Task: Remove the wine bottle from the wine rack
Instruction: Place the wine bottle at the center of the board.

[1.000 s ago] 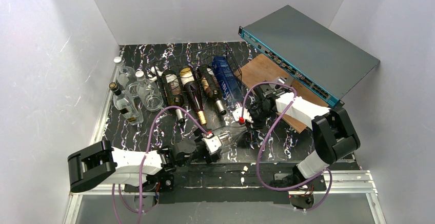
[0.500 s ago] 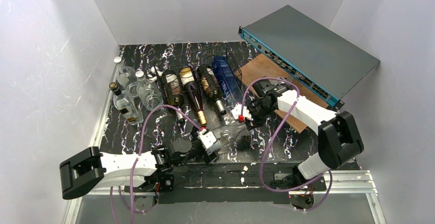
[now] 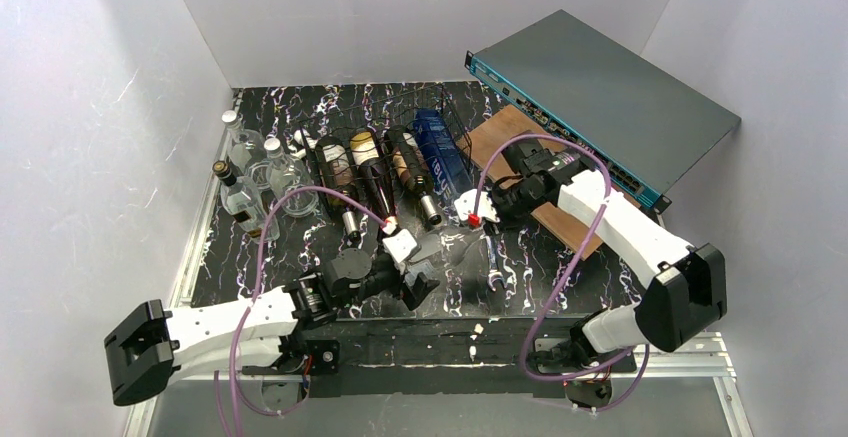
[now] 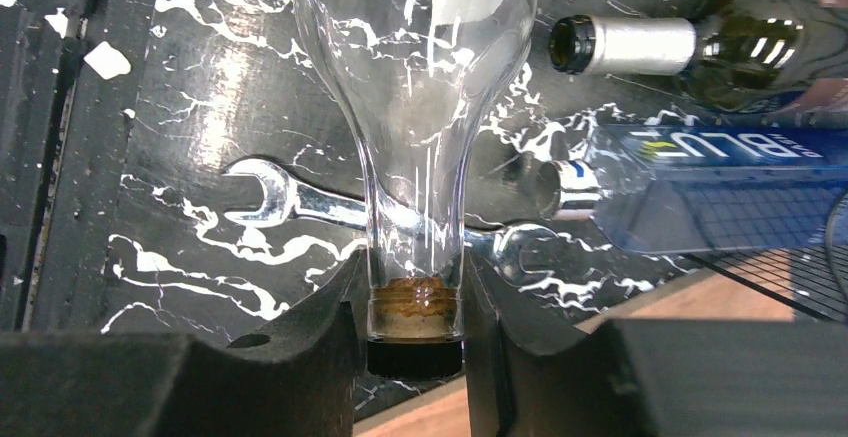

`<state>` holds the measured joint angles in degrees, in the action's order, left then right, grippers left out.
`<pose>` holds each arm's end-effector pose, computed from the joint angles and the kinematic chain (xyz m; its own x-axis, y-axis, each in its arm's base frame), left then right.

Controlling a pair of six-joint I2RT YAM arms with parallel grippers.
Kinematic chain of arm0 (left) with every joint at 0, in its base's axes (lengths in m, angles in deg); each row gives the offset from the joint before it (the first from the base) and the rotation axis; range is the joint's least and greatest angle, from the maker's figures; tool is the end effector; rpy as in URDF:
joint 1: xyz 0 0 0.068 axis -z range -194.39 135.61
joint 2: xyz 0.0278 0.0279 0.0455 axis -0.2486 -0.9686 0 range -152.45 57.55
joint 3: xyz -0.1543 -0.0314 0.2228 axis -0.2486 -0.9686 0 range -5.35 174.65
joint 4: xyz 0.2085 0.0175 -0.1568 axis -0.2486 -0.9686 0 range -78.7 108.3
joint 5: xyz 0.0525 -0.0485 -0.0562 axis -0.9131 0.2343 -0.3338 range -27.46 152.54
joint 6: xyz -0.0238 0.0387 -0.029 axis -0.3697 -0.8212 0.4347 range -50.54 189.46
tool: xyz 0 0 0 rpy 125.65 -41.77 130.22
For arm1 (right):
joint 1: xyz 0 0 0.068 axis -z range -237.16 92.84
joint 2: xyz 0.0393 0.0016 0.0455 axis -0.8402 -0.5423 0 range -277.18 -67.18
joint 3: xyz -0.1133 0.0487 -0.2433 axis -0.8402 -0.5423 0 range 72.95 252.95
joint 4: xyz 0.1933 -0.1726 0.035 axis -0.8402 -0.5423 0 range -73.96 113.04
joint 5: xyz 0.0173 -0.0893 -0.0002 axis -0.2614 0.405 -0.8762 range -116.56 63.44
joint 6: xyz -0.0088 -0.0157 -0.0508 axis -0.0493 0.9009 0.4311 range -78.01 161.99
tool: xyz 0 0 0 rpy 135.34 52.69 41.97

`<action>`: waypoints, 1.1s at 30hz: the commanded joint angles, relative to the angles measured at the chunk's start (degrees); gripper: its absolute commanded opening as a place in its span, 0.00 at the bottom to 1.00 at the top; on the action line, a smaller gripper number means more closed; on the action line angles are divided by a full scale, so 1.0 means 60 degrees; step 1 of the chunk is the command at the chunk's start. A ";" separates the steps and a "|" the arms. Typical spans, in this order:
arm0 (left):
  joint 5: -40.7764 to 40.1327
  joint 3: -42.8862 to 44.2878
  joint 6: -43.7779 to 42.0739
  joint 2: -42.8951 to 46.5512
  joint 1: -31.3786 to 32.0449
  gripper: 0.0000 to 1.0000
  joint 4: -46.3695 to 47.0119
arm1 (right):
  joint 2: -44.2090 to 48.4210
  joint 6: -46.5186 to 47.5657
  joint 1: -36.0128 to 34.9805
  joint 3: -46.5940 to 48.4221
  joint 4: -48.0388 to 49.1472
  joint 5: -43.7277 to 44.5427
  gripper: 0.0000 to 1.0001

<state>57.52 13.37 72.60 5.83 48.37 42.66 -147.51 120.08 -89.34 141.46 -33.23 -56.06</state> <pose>0.0956 -0.1789 0.2213 -0.1149 0.1041 -0.9879 0.8411 0.5394 -0.0410 0.2166 0.1571 0.2847 0.4436 -0.7271 -0.5240 -0.8961 -0.3517 -0.2706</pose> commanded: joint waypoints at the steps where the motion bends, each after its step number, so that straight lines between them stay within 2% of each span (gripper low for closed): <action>1: 0.0604 0.0447 0.0577 0.0330 -0.0150 0.98 -0.0770 | 0.0511 -0.0153 -0.0196 0.0998 -0.0285 -0.0244 0.01; 7: 0.0523 0.0681 0.0804 0.0745 -0.0299 0.98 -0.1402 | 0.0617 -0.0041 -0.0667 0.1614 -0.0696 0.0510 0.01; 14: 0.0187 0.1481 0.1518 0.1375 -0.0458 0.98 -0.2964 | 0.0644 0.0103 -0.1782 0.2406 -0.1227 0.1821 0.01; 23: -0.1492 0.3398 0.3256 0.1605 -0.0551 0.98 -0.6742 | -0.0015 0.0719 -0.3116 0.3850 -0.2225 0.3509 0.01; 33: -0.2770 0.3864 0.4140 0.2756 -0.0545 0.98 -0.8781 | -0.0701 0.0770 -0.4230 0.5254 -0.2832 0.4203 0.01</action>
<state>45.41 33.83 94.67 20.36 45.33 -2.89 -152.06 123.42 -112.42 166.59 -52.16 -31.52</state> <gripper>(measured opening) 0.983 0.405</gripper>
